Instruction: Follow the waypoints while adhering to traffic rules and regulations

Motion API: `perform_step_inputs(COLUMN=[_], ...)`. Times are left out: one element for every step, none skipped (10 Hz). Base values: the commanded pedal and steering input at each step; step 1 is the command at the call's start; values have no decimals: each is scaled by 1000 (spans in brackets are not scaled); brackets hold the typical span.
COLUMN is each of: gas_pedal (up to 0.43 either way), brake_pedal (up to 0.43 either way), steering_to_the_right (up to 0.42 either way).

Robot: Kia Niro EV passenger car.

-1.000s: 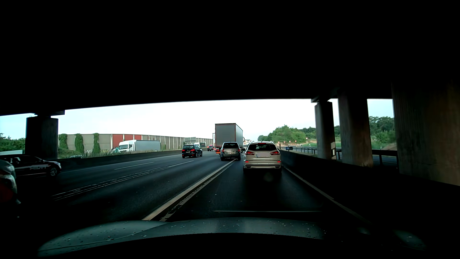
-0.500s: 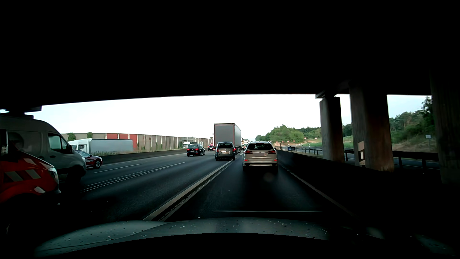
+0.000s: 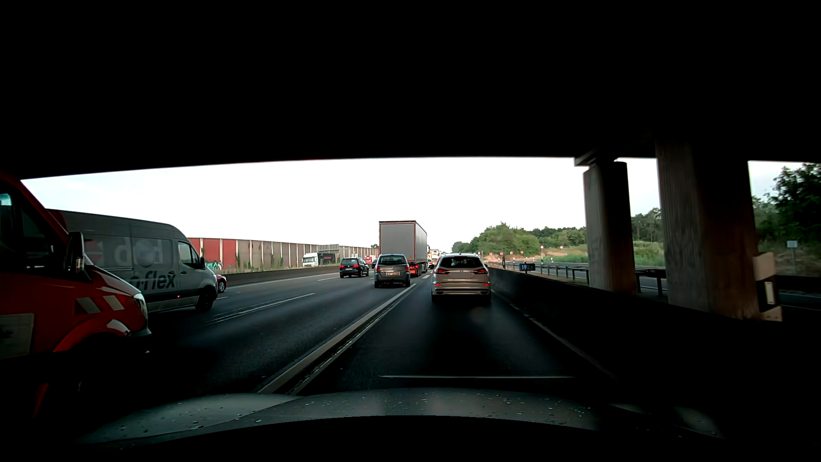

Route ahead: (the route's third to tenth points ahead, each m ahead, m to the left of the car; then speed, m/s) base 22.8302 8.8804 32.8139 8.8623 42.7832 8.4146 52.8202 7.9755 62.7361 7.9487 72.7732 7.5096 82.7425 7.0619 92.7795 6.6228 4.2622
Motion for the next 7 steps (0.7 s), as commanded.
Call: perform_step_inputs(gas_pedal=[98, 98, 98, 98, 98, 98, 98], brake_pedal=[0, 0, 0, 0, 0, 0, 0], steering_to_the_right=[16, 16, 16, 16, 15, 15, 15])
